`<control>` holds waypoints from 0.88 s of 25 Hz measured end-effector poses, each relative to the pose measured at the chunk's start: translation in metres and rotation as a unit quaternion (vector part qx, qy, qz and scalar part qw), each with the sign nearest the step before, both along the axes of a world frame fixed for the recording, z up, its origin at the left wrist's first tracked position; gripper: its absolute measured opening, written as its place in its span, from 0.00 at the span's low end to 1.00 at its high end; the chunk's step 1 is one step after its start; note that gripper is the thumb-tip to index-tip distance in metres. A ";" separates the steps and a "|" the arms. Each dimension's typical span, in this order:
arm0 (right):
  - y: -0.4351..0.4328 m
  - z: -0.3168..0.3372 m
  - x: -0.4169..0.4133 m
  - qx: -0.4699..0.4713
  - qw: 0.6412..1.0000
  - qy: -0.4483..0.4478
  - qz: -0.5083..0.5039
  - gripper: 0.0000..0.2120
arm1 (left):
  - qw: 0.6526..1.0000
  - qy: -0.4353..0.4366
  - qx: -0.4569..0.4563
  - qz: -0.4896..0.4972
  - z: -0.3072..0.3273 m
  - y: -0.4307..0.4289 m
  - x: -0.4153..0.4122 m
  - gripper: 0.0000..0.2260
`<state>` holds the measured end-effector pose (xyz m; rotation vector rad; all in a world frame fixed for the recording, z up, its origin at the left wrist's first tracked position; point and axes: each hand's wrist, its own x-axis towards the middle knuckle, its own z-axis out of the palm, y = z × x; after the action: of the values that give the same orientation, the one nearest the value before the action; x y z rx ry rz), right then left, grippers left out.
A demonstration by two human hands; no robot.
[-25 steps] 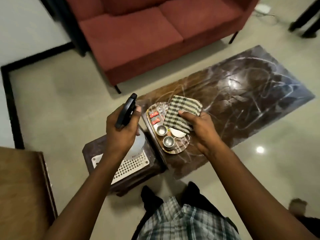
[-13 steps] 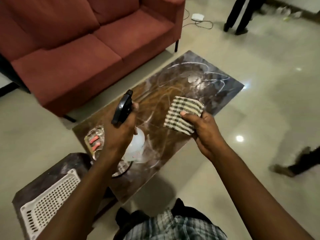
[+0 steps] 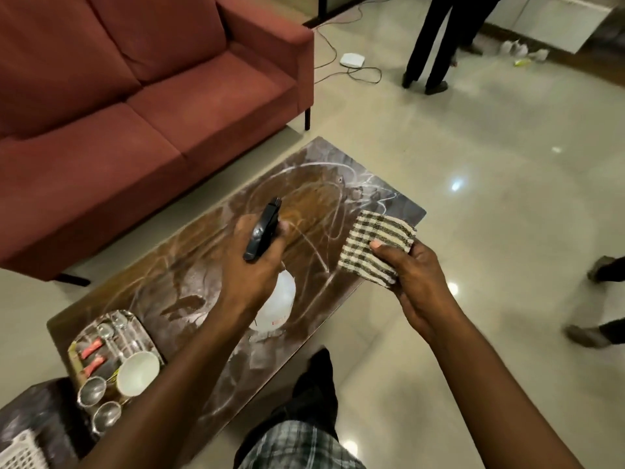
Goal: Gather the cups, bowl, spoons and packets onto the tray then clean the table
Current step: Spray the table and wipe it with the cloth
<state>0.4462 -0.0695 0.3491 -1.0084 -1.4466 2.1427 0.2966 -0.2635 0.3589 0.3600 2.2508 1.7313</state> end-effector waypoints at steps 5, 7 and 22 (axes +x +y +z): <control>0.109 -0.002 -0.028 0.009 1.000 -0.026 0.006 0.13 | 0.999 -0.044 -0.031 -0.009 -0.012 0.100 -0.025 0.18; 0.152 -0.004 -0.041 0.003 1.000 -0.030 0.007 0.13 | 0.998 -0.049 -0.026 -0.007 -0.012 0.139 -0.034 0.17; 0.381 -0.077 -0.216 -0.017 0.975 -0.076 0.208 0.16 | 0.981 -0.072 -0.064 0.169 -0.053 0.338 -0.104 0.02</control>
<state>0.2298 0.3116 0.2722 -0.9667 -1.8366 2.4270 0.1928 0.0742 0.3062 -0.1814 2.4049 1.6865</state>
